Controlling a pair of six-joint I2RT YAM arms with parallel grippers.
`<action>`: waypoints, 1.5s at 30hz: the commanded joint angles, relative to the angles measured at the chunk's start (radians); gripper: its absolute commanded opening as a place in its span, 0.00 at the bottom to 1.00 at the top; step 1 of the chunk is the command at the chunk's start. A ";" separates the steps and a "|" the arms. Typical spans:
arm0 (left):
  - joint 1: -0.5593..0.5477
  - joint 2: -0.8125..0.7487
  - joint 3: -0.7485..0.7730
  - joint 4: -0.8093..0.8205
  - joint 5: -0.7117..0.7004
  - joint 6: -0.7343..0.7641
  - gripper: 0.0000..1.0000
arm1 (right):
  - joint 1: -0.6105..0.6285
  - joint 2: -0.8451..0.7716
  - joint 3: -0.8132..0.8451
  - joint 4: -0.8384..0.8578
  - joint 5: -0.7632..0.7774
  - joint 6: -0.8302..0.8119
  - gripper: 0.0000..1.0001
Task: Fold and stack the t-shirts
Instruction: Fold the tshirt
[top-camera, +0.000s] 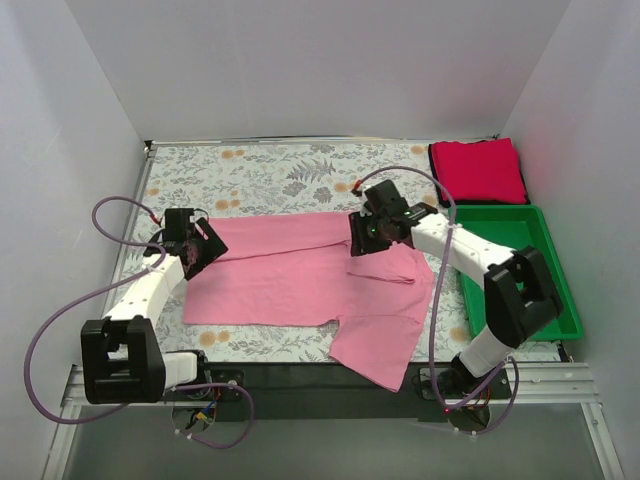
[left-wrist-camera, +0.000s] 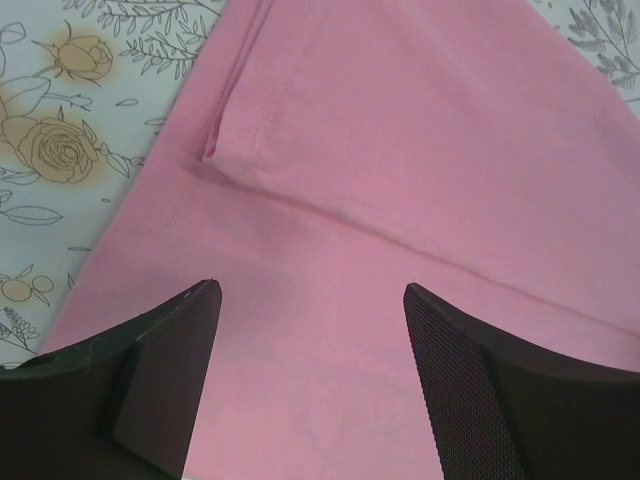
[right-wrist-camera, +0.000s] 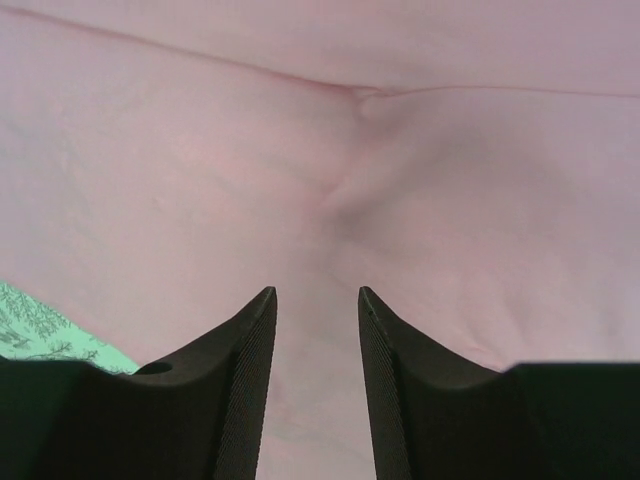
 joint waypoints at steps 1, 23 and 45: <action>0.000 0.035 0.055 0.047 -0.071 -0.024 0.68 | -0.118 -0.082 -0.074 0.001 0.042 -0.018 0.38; 0.032 0.290 0.101 0.205 -0.156 -0.083 0.54 | -0.462 -0.077 -0.257 0.250 -0.009 0.138 0.36; 0.068 0.207 0.167 0.110 -0.225 -0.060 0.60 | -0.467 -0.143 -0.236 0.195 0.066 0.065 0.37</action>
